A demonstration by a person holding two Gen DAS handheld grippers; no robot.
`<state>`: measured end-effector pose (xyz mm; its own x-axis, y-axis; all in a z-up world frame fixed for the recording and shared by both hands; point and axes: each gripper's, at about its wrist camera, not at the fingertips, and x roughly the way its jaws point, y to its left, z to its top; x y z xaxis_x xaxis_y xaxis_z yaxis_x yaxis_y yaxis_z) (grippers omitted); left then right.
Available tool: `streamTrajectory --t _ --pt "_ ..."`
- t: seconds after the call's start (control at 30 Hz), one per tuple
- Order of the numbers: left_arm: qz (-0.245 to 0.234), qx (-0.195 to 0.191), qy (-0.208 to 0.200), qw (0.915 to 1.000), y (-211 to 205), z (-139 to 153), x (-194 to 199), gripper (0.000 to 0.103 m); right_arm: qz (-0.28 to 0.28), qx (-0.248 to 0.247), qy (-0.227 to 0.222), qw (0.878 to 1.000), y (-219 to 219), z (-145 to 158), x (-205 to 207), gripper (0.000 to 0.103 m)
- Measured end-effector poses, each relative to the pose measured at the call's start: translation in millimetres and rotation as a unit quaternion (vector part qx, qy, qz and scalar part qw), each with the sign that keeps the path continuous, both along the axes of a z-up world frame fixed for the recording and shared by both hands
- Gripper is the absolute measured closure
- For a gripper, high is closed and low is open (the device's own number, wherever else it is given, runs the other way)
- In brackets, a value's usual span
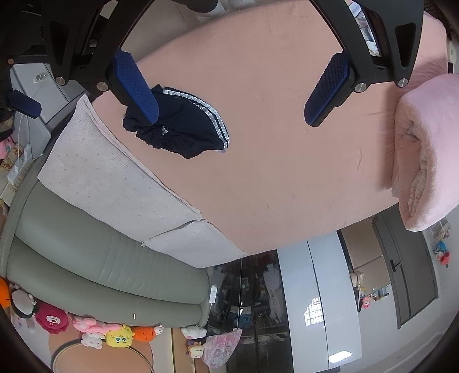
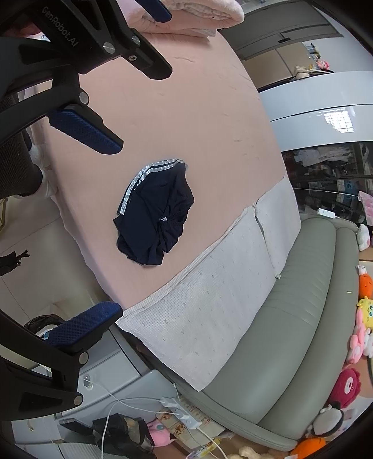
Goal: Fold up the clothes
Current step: 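Move both tools toward the navy striped shorts on the bed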
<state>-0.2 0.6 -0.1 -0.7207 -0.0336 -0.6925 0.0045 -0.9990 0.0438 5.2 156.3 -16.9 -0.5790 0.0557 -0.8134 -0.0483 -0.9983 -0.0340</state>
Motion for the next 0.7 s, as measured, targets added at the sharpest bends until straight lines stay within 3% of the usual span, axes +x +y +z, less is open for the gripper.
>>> streamTrajectory --t 0.37,0.7 --pt "-0.007 -0.018 -0.001 0.9998 11.8 -9.8 -8.0 0.000 0.001 0.000 -0.005 1.000 -4.5 -4.2 -3.2 0.000" --pt "-0.017 0.007 -0.015 0.9997 1.4 -11.5 -10.7 0.000 0.004 0.005 -0.016 1.000 -8.0 -10.9 -12.0 0.000"
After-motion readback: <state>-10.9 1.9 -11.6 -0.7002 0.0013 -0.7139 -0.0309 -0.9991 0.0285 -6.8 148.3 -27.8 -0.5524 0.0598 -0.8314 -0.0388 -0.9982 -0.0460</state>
